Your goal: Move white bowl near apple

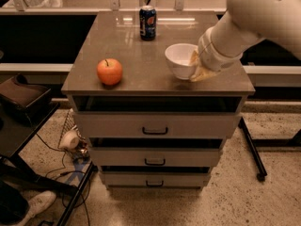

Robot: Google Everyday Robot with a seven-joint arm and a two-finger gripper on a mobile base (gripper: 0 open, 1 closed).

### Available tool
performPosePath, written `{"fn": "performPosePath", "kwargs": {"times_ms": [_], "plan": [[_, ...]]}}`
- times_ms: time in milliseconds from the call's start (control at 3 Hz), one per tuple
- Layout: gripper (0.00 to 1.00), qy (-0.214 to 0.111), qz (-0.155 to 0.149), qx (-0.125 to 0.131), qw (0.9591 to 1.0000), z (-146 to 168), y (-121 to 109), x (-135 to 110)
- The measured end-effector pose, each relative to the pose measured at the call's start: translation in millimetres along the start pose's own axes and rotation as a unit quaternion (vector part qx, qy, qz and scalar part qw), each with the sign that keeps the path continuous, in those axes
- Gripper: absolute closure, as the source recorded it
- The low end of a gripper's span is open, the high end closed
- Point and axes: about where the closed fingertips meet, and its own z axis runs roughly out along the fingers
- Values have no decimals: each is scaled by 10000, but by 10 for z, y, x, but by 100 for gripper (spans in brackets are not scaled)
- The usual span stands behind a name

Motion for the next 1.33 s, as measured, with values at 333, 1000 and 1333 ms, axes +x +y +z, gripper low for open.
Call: {"fn": "performPosePath", "kwargs": {"times_ms": [333, 1000, 1333], "plan": [[100, 176, -273, 58, 9995, 206, -25, -122], [100, 297, -668, 400, 9965, 414, -300, -270], [100, 198, -767, 458, 9958, 492, -368, -345]]}}
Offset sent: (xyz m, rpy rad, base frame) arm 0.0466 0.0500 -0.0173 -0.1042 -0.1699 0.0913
